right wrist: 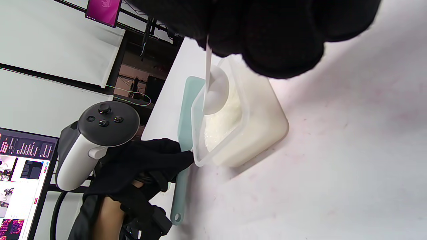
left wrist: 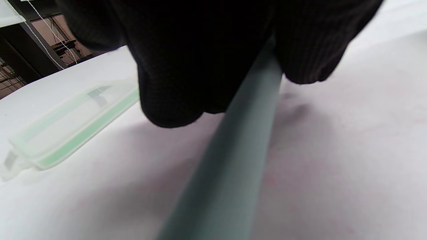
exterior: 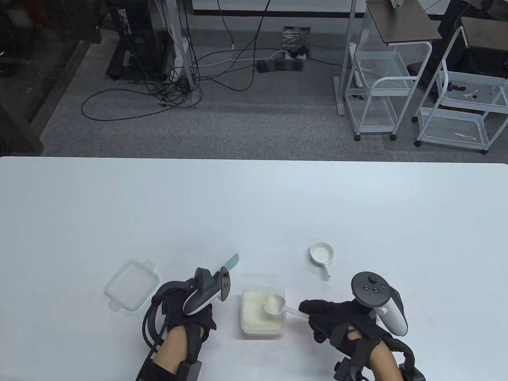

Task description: Scoop white sugar with coffee spoon and level it off using dessert spatula

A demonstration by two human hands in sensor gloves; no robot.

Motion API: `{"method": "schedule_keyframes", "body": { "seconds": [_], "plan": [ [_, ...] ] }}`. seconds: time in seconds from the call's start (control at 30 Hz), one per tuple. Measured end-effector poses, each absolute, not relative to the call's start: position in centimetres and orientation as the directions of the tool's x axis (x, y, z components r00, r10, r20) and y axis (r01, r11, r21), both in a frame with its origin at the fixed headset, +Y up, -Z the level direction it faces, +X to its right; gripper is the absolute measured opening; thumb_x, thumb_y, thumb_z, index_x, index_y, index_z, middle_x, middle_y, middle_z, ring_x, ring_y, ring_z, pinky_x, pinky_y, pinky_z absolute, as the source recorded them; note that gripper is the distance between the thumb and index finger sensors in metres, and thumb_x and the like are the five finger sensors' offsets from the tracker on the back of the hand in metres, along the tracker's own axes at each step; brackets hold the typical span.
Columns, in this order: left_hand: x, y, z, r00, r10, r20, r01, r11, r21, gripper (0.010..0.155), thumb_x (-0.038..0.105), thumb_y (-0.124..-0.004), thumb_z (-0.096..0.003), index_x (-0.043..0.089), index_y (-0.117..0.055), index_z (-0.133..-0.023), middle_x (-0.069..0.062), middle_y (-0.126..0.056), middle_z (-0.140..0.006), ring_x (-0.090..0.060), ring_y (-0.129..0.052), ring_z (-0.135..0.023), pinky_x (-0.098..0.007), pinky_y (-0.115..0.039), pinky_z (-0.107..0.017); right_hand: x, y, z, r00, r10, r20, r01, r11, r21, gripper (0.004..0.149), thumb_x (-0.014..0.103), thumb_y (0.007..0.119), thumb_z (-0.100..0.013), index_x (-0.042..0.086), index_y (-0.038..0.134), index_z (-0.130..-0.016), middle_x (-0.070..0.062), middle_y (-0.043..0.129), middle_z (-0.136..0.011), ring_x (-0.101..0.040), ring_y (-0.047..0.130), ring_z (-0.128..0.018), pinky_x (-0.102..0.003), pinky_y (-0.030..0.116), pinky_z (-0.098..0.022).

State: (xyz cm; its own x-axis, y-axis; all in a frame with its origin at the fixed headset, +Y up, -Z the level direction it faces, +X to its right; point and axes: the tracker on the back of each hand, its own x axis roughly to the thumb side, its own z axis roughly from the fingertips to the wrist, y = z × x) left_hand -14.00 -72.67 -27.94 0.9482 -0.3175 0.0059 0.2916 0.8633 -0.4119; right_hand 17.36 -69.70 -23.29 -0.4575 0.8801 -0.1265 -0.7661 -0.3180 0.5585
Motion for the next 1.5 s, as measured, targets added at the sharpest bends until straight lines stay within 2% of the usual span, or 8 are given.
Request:
{"method": "schedule_keyframes", "body": {
  "seconds": [0.23,0.4,0.53,0.63,0.7,0.83,1.17,1.5],
  "plan": [
    [-14.0,-73.1,-27.8,0.942,-0.335,0.001,0.302,0.847,-0.438,0.055,0.058,-0.081,-0.0451,0.024,-0.093,-0.086,0.006,-0.106,-0.071,-0.019,-0.109,-0.060,-0.057,-0.074,-0.067,17.2,-69.8,-23.3,-0.463,0.878,-0.125,-0.762,-0.322,0.561,0.047,0.015,0.070,-0.050,-0.003,0.069,-0.094,-0.022,0.084,-0.063,-0.035,0.090,-0.049,-0.065,0.069,-0.053],
    [-14.2,-71.2,-27.6,0.973,-0.228,-0.021,0.205,0.909,-0.362,0.071,0.062,-0.075,-0.0454,0.019,-0.076,-0.103,-0.004,-0.098,-0.090,-0.027,-0.102,-0.076,-0.059,-0.071,-0.068,17.1,-69.8,-23.3,-0.464,0.877,-0.126,-0.761,-0.321,0.564,0.047,0.015,0.070,-0.050,-0.003,0.069,-0.094,-0.022,0.083,-0.063,-0.035,0.090,-0.049,-0.065,0.069,-0.053],
    [-14.0,-69.3,-27.2,0.997,-0.058,0.052,0.068,0.973,-0.222,0.085,0.066,-0.069,-0.0438,0.019,-0.053,-0.113,-0.013,-0.073,-0.111,-0.042,-0.080,-0.097,-0.069,-0.057,-0.072,17.1,-69.8,-23.3,-0.457,0.880,-0.126,-0.765,-0.316,0.562,0.047,0.015,0.070,-0.050,-0.003,0.069,-0.094,-0.021,0.083,-0.064,-0.035,0.090,-0.049,-0.065,0.069,-0.053],
    [-13.7,-68.6,-27.0,0.994,-0.006,0.114,0.024,0.987,-0.159,0.089,0.069,-0.066,-0.0426,0.026,-0.041,-0.116,-0.019,-0.052,-0.121,-0.050,-0.062,-0.105,-0.074,-0.047,-0.072,17.4,-69.7,-23.4,-0.436,0.891,-0.129,-0.780,-0.303,0.547,0.048,0.015,0.070,-0.050,-0.002,0.069,-0.094,-0.021,0.083,-0.064,-0.034,0.090,-0.049,-0.065,0.069,-0.053],
    [-13.3,-68.3,-26.8,0.989,0.006,0.145,0.010,0.994,-0.112,0.092,0.069,-0.066,-0.0417,0.025,-0.037,-0.117,-0.022,-0.044,-0.123,-0.054,-0.055,-0.106,-0.076,-0.043,-0.072,17.8,-69.6,-23.6,-0.415,0.900,-0.133,-0.800,-0.291,0.525,0.048,0.015,0.071,-0.050,-0.002,0.068,-0.095,-0.021,0.083,-0.064,-0.034,0.090,-0.050,-0.065,0.069,-0.053],
    [-12.7,-68.4,-26.5,0.986,-0.004,0.166,0.022,0.994,-0.108,0.095,0.070,-0.064,-0.0411,0.024,-0.031,-0.117,-0.024,-0.033,-0.124,-0.057,-0.045,-0.107,-0.078,-0.038,-0.071,18.9,-69.3,-23.8,-0.382,0.916,-0.125,-0.842,-0.289,0.456,0.049,0.015,0.071,-0.050,-0.002,0.067,-0.095,-0.021,0.082,-0.065,-0.034,0.089,-0.051,-0.065,0.069,-0.054],
    [-12.3,-68.8,-26.5,0.984,-0.050,0.174,0.075,0.987,-0.140,0.092,0.069,-0.065,-0.0420,0.027,-0.033,-0.117,-0.024,-0.033,-0.124,-0.058,-0.043,-0.107,-0.079,-0.037,-0.071,23.0,-69.8,-25.1,-0.317,0.935,-0.160,-0.947,-0.304,0.102,0.050,0.014,0.071,-0.049,-0.001,0.064,-0.096,-0.023,0.079,-0.068,-0.036,0.087,-0.054,-0.066,0.067,-0.055],
    [-12.7,-69.0,-26.7,0.985,-0.051,0.162,0.078,0.984,-0.162,0.091,0.069,-0.065,-0.0424,0.028,-0.033,-0.117,-0.024,-0.034,-0.124,-0.059,-0.042,-0.107,-0.079,-0.036,-0.070,23.7,-70.8,-26.4,-0.422,0.881,-0.215,-0.903,-0.430,0.013,0.053,0.012,0.073,-0.048,-0.001,0.061,-0.098,-0.025,0.076,-0.072,-0.039,0.084,-0.059,-0.067,0.065,-0.057]
  ]
}}
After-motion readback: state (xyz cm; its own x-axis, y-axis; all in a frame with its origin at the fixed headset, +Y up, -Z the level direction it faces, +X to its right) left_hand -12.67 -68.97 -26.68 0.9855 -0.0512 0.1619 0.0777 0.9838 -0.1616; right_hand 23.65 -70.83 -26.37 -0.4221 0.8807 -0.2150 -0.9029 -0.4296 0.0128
